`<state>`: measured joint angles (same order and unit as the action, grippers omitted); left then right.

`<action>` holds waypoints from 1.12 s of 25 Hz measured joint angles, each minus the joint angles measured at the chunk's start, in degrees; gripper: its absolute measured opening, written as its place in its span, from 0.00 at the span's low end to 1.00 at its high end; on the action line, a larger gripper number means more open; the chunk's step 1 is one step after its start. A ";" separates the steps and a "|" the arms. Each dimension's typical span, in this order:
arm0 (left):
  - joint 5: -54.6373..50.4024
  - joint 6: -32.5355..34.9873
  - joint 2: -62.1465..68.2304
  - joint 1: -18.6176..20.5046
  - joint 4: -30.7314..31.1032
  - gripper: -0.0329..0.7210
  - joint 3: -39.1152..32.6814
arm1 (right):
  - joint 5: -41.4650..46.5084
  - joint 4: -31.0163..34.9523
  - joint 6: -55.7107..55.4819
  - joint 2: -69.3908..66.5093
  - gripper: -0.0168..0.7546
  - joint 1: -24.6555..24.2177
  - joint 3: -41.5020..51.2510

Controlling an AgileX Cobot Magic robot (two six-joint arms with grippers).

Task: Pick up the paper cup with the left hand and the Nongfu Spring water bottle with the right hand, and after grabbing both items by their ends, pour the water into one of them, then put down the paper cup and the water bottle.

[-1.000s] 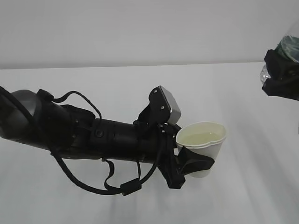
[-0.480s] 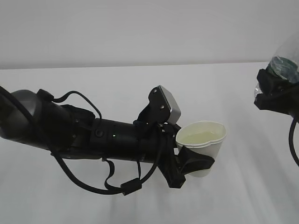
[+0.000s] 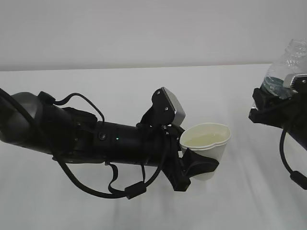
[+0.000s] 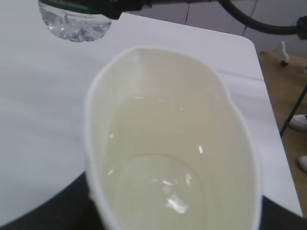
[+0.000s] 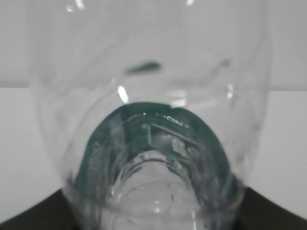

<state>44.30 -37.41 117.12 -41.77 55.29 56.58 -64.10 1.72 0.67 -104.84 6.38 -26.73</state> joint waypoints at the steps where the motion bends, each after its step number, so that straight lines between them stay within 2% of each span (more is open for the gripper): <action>1: -0.69 0.00 0.00 0.00 -0.02 0.55 0.00 | 0.00 0.00 0.00 -0.92 0.52 0.00 -0.69; 28: -3.57 0.00 0.00 0.00 -0.25 0.55 0.00 | 0.00 0.03 0.00 -17.50 0.52 0.00 -15.54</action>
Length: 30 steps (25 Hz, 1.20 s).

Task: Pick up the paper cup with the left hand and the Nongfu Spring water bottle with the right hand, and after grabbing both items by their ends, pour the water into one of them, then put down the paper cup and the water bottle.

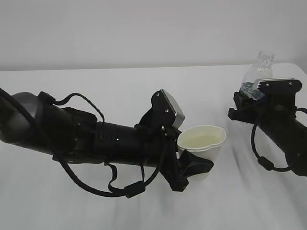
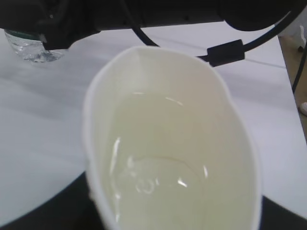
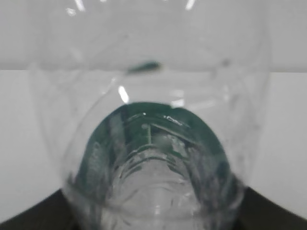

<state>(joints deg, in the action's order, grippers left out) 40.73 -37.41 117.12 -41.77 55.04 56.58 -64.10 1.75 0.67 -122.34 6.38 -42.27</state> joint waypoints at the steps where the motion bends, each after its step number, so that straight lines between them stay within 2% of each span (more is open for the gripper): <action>1: 0.00 0.00 0.00 0.00 0.00 0.55 0.00 | 0.00 0.00 0.00 -0.45 0.52 0.00 -0.47; 24: -0.91 0.00 0.00 0.00 0.00 0.55 0.00 | 0.00 -1.75 -0.67 -5.21 0.52 0.00 -4.63; 30: -0.97 0.00 0.00 0.00 0.00 0.55 0.00 | 0.00 -1.75 -1.18 -5.21 0.61 0.00 -4.63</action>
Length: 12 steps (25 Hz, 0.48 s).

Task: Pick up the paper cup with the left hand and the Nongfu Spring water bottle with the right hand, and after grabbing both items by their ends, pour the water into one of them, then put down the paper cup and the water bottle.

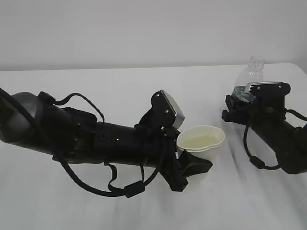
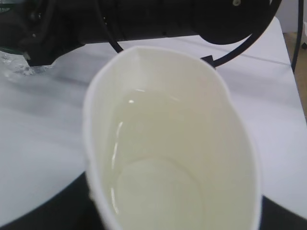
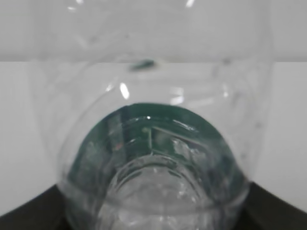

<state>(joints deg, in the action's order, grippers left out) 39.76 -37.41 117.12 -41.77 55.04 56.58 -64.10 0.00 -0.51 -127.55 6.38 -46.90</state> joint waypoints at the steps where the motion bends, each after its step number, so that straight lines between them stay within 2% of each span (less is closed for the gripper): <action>1: 0.00 0.00 0.00 0.00 0.00 0.55 0.00 | 0.00 0.00 0.00 0.00 0.63 0.00 0.00; 6: 0.00 0.00 0.00 0.00 0.00 0.55 0.00 | -0.72 -0.53 -0.05 0.00 0.72 0.00 -0.34; 12: 0.00 0.00 0.00 0.00 0.00 0.55 0.00 | -0.86 -1.16 -0.14 0.00 0.77 0.00 -0.43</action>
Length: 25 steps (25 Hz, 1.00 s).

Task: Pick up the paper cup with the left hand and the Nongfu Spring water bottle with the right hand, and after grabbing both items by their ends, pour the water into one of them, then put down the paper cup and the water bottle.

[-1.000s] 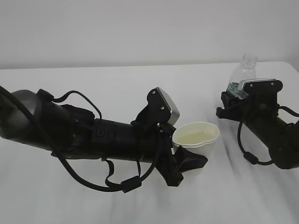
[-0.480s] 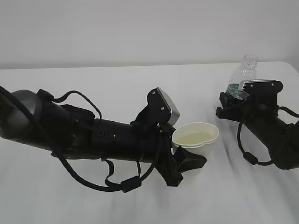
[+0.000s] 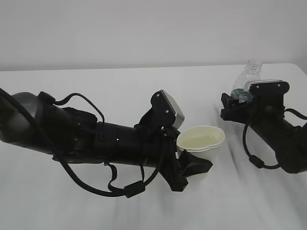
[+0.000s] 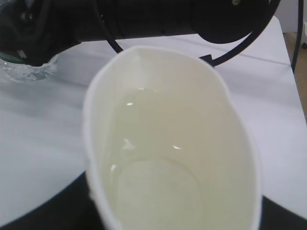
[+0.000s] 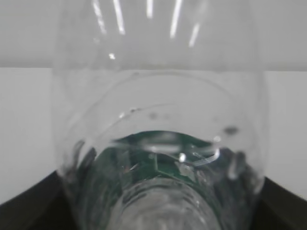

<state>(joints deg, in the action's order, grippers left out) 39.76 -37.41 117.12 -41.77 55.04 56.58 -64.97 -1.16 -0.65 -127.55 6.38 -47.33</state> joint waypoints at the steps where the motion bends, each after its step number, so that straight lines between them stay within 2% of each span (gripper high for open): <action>1: 0.00 0.00 0.00 0.00 0.00 0.55 0.00 | 0.00 -0.11 0.00 0.00 0.78 0.00 0.00; 7: 0.00 0.00 0.00 0.00 0.00 0.55 0.00 | -0.33 -0.54 0.00 0.00 0.78 0.00 0.22; 25: 0.00 0.00 0.00 0.00 0.00 0.55 0.00 | -0.42 -0.68 0.00 7.33 0.78 0.00 10.44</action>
<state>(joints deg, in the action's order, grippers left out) 39.76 -37.41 117.12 -41.77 55.04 56.58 -65.38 -1.84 -0.65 -120.22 6.38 -36.89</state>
